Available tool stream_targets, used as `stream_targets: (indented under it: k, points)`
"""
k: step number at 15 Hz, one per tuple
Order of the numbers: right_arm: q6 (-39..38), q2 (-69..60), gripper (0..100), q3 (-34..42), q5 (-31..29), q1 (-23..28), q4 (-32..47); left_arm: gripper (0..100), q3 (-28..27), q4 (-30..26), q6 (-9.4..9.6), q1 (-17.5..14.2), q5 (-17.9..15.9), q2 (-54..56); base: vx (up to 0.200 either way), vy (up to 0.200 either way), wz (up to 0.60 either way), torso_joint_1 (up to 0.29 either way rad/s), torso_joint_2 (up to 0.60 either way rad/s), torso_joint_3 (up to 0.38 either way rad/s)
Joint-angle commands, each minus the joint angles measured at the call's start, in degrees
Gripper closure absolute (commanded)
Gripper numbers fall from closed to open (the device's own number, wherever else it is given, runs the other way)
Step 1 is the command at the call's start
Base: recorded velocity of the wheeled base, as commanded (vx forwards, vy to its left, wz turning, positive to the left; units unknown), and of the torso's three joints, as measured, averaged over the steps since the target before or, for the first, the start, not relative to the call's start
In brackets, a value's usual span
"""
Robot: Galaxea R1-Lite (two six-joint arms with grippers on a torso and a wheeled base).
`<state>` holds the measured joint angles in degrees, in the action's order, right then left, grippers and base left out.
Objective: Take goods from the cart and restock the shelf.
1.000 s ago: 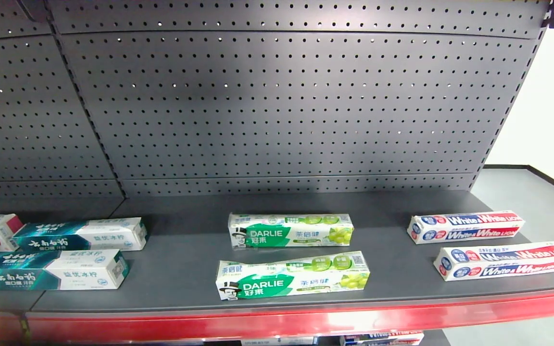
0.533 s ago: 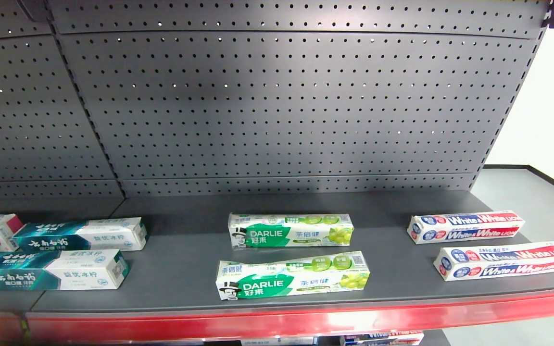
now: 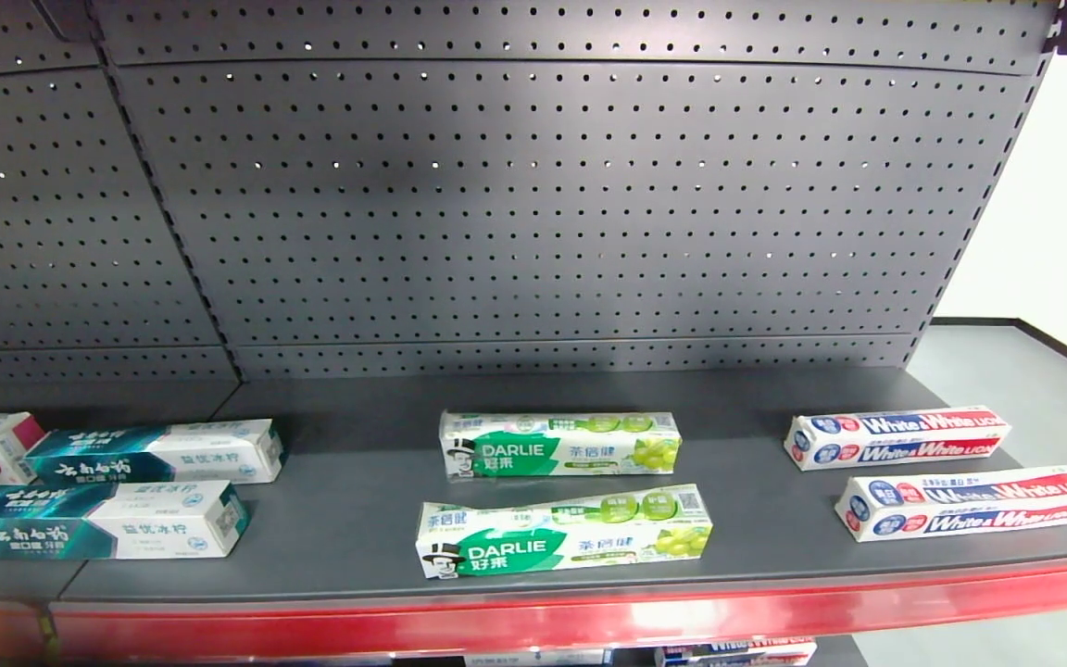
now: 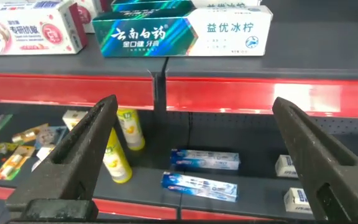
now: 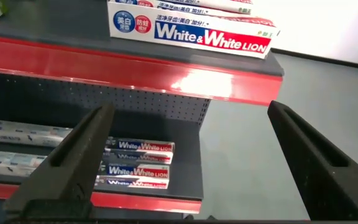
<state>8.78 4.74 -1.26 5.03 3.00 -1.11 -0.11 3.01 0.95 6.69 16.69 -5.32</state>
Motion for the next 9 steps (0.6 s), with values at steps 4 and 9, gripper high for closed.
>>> stream_targets:
  k: [4, 9]
  points:
    - [0.5, 0.1, 0, 0.0, 0.1, 0.2, -0.1, 0, 0.0, 0.1, -2.53, 0.0, -0.2, -0.2, 0.000, 0.000, 0.00, 0.000, 0.00, 0.000]
    - [-0.1, 0.1, 0, 0.0, 0.1, 0.2, -0.1, 0, 0.0, 0.1, -2.71, 0.0, -0.2, -0.2, 0.000, 0.000, 0.24, 0.001, 0.00, 0.001]
